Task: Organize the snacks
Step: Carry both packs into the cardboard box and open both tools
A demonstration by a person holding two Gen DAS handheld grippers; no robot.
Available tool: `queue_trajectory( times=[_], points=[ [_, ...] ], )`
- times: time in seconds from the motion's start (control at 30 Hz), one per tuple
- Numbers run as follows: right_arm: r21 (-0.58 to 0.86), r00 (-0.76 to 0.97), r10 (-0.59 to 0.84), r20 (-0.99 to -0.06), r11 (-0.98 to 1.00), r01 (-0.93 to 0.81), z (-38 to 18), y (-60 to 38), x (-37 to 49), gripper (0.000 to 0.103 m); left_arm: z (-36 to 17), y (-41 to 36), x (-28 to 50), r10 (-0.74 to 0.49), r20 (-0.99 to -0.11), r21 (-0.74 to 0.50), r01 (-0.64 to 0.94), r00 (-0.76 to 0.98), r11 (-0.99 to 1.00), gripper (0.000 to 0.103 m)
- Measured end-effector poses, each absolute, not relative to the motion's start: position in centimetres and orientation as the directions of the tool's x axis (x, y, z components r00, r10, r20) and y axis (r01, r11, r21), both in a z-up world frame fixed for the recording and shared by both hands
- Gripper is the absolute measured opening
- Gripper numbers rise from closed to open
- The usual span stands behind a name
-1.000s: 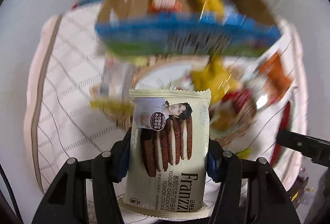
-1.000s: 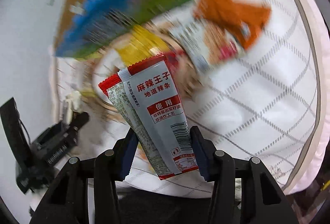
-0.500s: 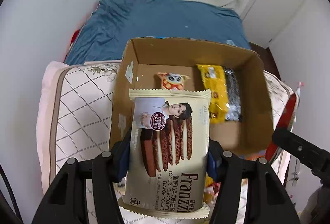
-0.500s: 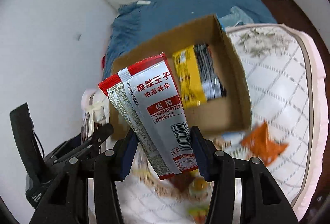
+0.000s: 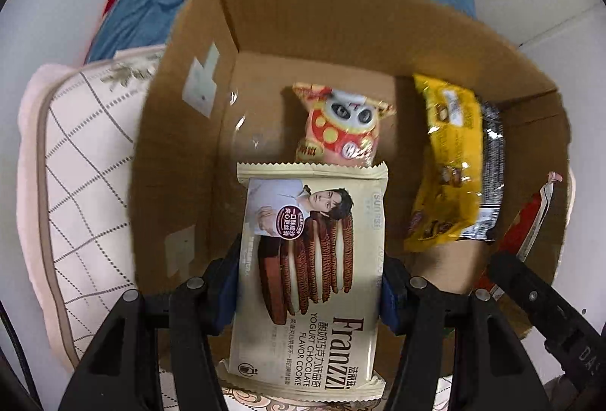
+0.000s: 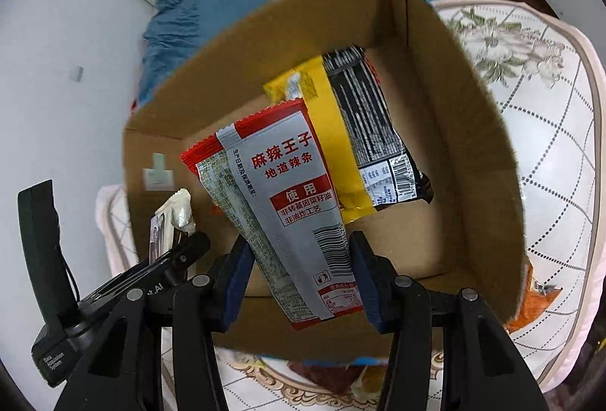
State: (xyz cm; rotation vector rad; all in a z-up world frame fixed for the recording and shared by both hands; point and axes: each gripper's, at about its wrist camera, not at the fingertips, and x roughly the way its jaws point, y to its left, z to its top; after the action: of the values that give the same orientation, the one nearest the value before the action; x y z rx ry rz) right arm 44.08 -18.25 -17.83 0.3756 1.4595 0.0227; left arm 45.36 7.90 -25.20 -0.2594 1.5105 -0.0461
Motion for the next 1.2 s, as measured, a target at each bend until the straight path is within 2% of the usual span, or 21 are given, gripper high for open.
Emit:
queue_trajectory(
  times=[0.23, 0.27, 0.33, 0.37, 0.4, 0.47, 0.8, 1.2],
  points=[
    [0.22, 0.017, 0.221, -0.975, 0.957, 0.187, -21.5, -18.3, 44.6, 0.056, -27.7, 8.2, 45.1, -0.205, -0.979, -0.201, -0.157, -0.009, 0.967, 0.057],
    [0.21, -0.006, 0.214, -0.977, 0.962, 0.176, -21.9, -18.3, 44.6, 0.058, -28.0, 8.3, 45.0, -0.218, -0.976, -0.212, -0.159, -0.024, 0.964, 0.062],
    [0.178, -0.02, 0.183, -0.983, 0.974, 0.143, -22.4, -18.2, 44.6, 0.072, -27.9, 8.3, 44.8, -0.208, -0.978, -0.203, -0.147, -0.02, 0.968, 0.072],
    [0.17, -0.016, 0.173, -0.985, 0.977, 0.126, -22.3, -18.1, 44.6, 0.087, -27.7, 8.3, 44.8, -0.199, -0.98, -0.196, -0.139, -0.012, 0.971, 0.077],
    [0.161, -0.013, 0.163, -0.987, 0.981, 0.109, -22.3, -18.1, 44.5, 0.093, -27.5, 8.3, 44.7, -0.193, -0.981, -0.191, -0.133, -0.006, 0.973, 0.084],
    [0.138, -0.017, 0.14, -0.99, 0.987, 0.081, -22.2, -17.8, 44.3, 0.093, -27.1, 8.3, 44.6, -0.186, -0.983, -0.185, -0.13, 0.004, 0.974, 0.089],
    [0.062, 0.048, 0.062, -0.997, 0.998, -0.009, -20.4, -16.8, 43.5, 0.094, -24.4, 7.4, 43.7, -0.191, -0.98, -0.197, -0.104, 0.062, 0.975, 0.089],
    [0.04, 0.232, 0.058, -0.971, 0.996, -0.079, -14.5, -17.0, 39.8, 0.098, -17.0, 7.6, 39.2, -0.094, -0.95, -0.117, -0.063, 0.298, 0.991, 0.089]
  ],
)
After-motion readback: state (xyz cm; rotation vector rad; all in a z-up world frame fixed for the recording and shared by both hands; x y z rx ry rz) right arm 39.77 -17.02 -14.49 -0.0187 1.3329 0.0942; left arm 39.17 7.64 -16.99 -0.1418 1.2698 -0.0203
